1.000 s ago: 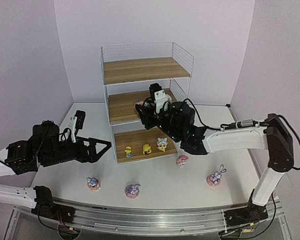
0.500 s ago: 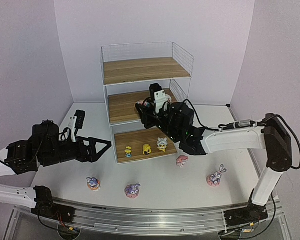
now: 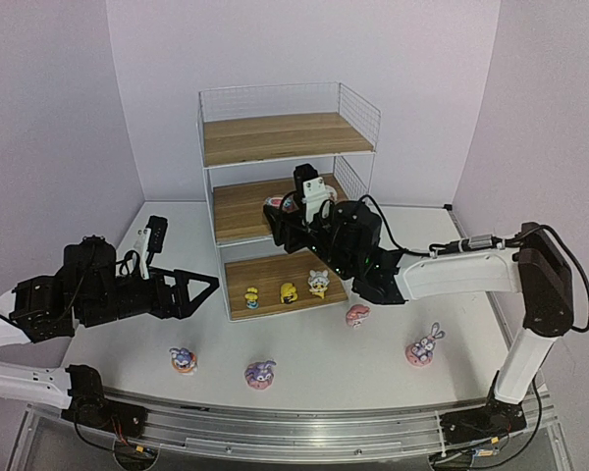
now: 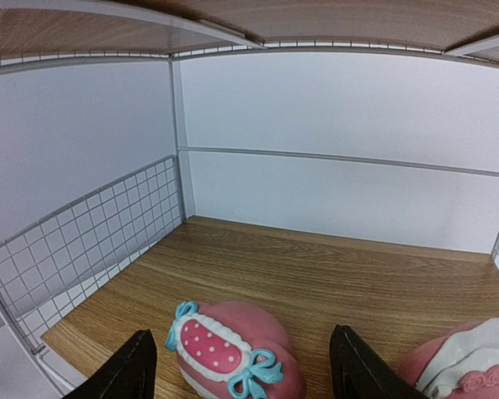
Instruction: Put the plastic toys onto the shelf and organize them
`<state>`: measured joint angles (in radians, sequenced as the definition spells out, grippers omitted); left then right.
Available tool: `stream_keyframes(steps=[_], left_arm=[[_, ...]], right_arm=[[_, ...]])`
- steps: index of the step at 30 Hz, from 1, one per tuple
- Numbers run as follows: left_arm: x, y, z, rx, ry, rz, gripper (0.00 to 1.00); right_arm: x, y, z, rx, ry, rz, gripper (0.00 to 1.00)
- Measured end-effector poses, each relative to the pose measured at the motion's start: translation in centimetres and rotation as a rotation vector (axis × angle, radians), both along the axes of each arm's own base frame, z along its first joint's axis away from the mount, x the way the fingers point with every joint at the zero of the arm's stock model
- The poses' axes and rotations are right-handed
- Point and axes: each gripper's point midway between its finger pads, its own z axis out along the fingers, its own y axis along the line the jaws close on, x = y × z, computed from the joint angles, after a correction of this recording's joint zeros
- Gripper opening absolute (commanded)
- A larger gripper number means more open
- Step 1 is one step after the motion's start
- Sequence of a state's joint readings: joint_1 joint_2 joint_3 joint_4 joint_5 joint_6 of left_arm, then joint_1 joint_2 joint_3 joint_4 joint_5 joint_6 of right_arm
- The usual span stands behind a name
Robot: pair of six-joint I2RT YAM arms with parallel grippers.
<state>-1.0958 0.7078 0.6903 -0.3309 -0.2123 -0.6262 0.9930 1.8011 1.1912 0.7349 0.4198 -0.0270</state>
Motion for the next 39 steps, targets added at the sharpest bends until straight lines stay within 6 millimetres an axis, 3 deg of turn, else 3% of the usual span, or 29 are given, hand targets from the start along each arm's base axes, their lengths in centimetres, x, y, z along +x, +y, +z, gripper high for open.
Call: stream_keyframes(steps=[6,10,17,25,28,31,35,39], left_arm=[[0.0,0.0,0.0,0.000,0.001,-0.002,1.00],[0.0,0.0,0.0,-0.001,0.001,-0.003,1.00],[-0.1,-0.1,0.0,-0.001,0.002,-0.004,1.00],[-0.1,-0.2,0.0,-0.009,0.003,-0.009,1.00],[-0.1,-0.2,-0.3,-0.013,0.008,-0.007,1.00],[-0.1,-0.2,-1.2,-0.008,0.028,-0.001,1.00],[-0.2,-0.1,-2.9,0.008,0.065,0.009,1.00],[-0.3,0.2,-4.8,0.028,0.102,0.020,1.00]], right_arm=[[0.0,0.0,-0.1,0.001,0.004,0.000,0.74],[-0.1,-0.2,-0.8,-0.007,0.016,0.000,0.88],[-1.4,-2.4,-0.8,0.002,0.046,-0.011,0.91],[-5.8,-6.0,-0.1,0.023,0.177,0.088,0.91],[-7.3,-7.7,-0.8,0.013,0.291,0.089,0.91],[-8.4,-10.6,-3.6,-0.006,0.442,0.015,0.93],[-9.5,-15.5,-10.5,-0.043,0.658,-0.122,0.95],[-9.0,-19.3,-16.1,-0.114,0.823,-0.258,0.92]])
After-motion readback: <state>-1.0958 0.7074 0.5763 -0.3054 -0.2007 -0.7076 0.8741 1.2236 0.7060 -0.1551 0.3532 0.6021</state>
